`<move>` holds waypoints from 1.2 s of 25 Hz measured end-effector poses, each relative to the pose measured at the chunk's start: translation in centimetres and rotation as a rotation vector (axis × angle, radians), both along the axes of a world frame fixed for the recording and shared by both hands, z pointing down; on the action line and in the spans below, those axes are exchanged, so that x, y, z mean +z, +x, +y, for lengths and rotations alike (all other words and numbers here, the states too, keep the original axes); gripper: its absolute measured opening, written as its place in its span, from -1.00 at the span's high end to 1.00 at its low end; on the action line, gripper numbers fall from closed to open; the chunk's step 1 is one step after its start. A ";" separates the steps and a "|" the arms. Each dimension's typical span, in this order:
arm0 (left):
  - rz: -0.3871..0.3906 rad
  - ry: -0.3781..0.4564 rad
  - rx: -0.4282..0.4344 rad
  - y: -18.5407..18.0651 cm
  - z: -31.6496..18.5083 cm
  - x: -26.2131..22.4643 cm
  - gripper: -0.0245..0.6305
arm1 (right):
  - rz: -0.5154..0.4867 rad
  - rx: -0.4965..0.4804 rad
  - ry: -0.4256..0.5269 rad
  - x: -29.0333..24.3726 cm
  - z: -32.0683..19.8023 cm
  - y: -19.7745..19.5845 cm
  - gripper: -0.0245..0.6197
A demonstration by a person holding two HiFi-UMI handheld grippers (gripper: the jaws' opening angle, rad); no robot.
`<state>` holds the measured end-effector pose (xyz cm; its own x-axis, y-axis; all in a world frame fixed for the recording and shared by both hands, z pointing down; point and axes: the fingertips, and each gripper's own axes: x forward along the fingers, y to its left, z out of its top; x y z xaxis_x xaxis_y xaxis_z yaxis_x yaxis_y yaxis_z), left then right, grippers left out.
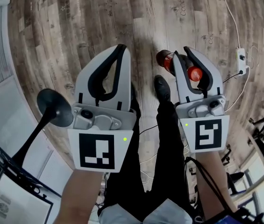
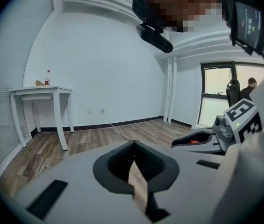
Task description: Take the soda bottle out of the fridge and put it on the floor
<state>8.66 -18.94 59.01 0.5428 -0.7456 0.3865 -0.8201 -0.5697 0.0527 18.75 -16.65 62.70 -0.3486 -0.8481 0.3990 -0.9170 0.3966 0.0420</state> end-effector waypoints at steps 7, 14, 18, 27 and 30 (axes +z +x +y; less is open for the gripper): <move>-0.015 -0.025 0.006 -0.5 0.5 5.6 0.87 | -0.001 0.016 -0.021 5.8 0.5 0.0 0.66; -0.009 -0.046 0.003 -0.7 0.9 10.3 0.87 | -0.002 0.007 -0.068 11.4 1.3 -0.4 0.66; -0.015 -0.060 0.006 -1.0 1.3 12.8 0.87 | 0.005 0.015 -0.080 13.9 1.7 -0.5 0.66; -0.028 -0.096 0.008 -1.8 1.9 18.5 0.87 | 0.016 0.022 -0.155 19.9 3.2 -0.5 0.66; -0.025 -0.108 0.002 -2.3 2.0 20.3 0.87 | 0.021 0.018 -0.196 22.2 3.9 -0.7 0.66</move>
<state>6.32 -16.98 79.31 0.5333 -0.6980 0.4780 -0.8210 -0.5633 0.0934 18.08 -12.79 84.89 -0.3239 -0.7596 0.5640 -0.9238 0.3826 -0.0151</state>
